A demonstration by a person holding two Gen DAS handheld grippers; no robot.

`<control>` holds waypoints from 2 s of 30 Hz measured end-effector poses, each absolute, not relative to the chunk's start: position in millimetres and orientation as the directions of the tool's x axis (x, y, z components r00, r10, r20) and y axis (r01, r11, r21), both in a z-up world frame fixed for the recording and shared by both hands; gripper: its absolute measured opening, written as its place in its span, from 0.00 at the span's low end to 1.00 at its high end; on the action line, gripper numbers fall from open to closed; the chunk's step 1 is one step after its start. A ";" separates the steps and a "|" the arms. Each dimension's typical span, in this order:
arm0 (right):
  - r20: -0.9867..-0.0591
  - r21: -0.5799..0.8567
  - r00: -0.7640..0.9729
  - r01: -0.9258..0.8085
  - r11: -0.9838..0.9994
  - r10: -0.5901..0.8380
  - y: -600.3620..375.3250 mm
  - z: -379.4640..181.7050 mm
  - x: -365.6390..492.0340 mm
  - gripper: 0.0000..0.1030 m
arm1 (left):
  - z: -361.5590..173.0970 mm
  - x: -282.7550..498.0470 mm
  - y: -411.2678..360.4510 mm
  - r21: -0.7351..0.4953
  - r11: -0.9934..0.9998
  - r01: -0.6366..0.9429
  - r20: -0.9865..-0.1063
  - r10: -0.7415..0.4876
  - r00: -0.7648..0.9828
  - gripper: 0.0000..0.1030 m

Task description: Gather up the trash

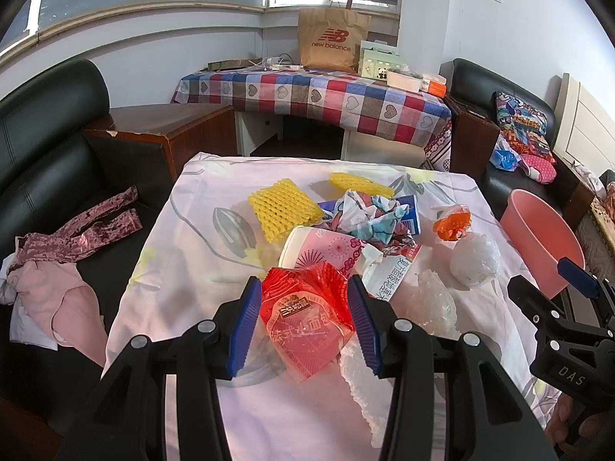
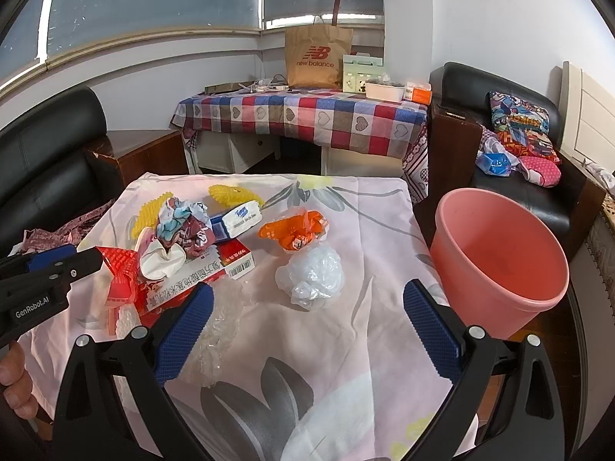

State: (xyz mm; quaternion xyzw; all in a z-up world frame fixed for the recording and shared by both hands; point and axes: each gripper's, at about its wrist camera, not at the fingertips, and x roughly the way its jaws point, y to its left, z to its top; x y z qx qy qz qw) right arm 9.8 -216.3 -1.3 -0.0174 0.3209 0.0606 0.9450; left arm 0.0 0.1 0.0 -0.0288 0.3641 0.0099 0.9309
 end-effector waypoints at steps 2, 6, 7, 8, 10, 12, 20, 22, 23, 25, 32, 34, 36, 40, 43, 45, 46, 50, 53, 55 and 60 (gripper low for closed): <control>-0.609 0.006 0.787 -0.126 0.992 0.104 -216.3 -1.8 9.6 0.97 | 0.0 0.0 0.1 -0.045 0.998 -0.040 -0.678 -0.001 0.735 0.45; -0.608 0.006 0.787 -0.126 0.992 0.104 -216.4 -1.0 9.4 0.97 | 0.0 0.0 0.1 -0.046 0.998 -0.040 -0.678 -0.002 0.735 0.45; -0.608 0.006 0.787 -0.126 0.992 0.104 -216.4 -0.5 9.4 0.97 | 0.0 0.0 0.0 -0.046 0.998 -0.040 -0.678 -0.002 0.735 0.45; -0.607 0.006 0.788 -0.126 0.992 0.103 -216.5 -1.1 9.2 0.97 | -0.1 0.0 0.0 -0.046 0.998 -0.040 -0.678 -0.002 0.735 0.45; -0.607 0.006 0.788 -0.126 0.992 0.104 -216.5 -0.2 9.4 0.97 | 0.0 0.0 0.1 -0.046 0.998 -0.040 -0.679 -0.002 0.734 0.45; -0.607 0.007 0.788 -0.125 0.992 0.104 -216.4 -0.2 9.4 0.97 | 0.0 0.0 0.0 -0.046 0.998 -0.039 -0.678 -0.002 0.735 0.45; -0.605 0.008 0.790 -0.125 0.992 0.104 -218.2 4.1 7.3 0.97 | -0.1 0.1 0.1 -0.047 0.998 -0.039 -0.679 -0.003 0.734 0.45; -0.604 0.008 0.790 -0.124 0.992 0.104 -218.3 3.2 7.2 0.97 | 0.0 0.1 0.1 -0.047 0.998 -0.039 -0.679 -0.003 0.734 0.45; -0.604 0.009 0.790 -0.124 0.992 0.104 -218.5 4.0 7.5 0.97 | -0.1 0.1 0.0 -0.047 0.998 -0.039 -0.679 -0.003 0.734 0.45; -0.604 0.009 0.790 -0.124 0.992 0.104 -218.4 2.7 7.4 0.97 | 0.0 0.1 0.2 -0.047 0.998 -0.039 -0.679 -0.003 0.734 0.45; -0.604 0.010 0.790 -0.124 0.992 0.105 -218.8 2.4 7.9 0.97 | 0.0 0.0 0.2 -0.047 0.998 -0.039 -0.679 -0.003 0.734 0.45; -0.604 0.009 0.790 -0.124 0.992 0.104 -219.0 3.3 7.9 0.97 | -0.1 0.1 0.2 -0.047 0.998 -0.039 -0.679 -0.003 0.734 0.45; -0.605 0.009 0.789 -0.124 0.992 0.104 -219.1 2.5 7.9 0.97 | 0.0 0.0 0.1 -0.048 0.998 -0.039 -0.679 -0.004 0.734 0.45; -0.609 0.012 0.786 -0.127 0.992 0.108 -217.9 3.3 8.2 0.97 | -0.1 -0.3 0.4 -0.046 0.998 -0.037 -0.681 -0.004 0.733 0.45; -0.615 0.015 0.781 -0.130 0.991 0.112 -218.4 -0.2 10.5 0.97 | -0.6 -1.0 1.2 -0.045 0.998 -0.036 -0.684 -0.005 0.730 0.45; -0.619 0.015 0.777 -0.135 0.991 0.116 -218.1 -3.4 11.0 0.97 | -2.0 -1.3 4.6 -0.045 0.998 -0.036 -0.688 -0.005 0.725 0.45; -0.621 0.015 0.775 -0.138 0.990 0.117 -218.1 -4.5 11.5 0.97 | -2.7 -1.7 5.8 -0.045 0.998 -0.036 -0.692 -0.006 0.722 0.45; -0.633 0.026 0.762 -0.155 0.988 0.137 -218.5 -8.0 11.3 0.97 | -12.2 -2.5 8.4 -0.065 0.998 -0.010 -0.724 -0.040 0.689 0.45; -0.651 0.045 0.741 -0.177 0.983 0.164 -218.0 -12.6 13.1 0.97 | -20.5 -5.2 12.3 -0.085 0.996 0.016 -0.751 -0.075 0.656 0.45; -0.667 0.069 0.720 -0.194 0.979 0.190 -217.2 -16.6 15.1 0.97 | -26.8 -6.9 14.3 -0.109 0.994 0.030 -0.770 -0.103 0.630 0.45; -0.706 0.133 0.654 -0.256 0.958 0.272 -209.6 -28.0 17.5 0.89 | -37.4 -6.1 22.7 -0.191 0.981 0.012 -0.811 -0.165 0.561 0.45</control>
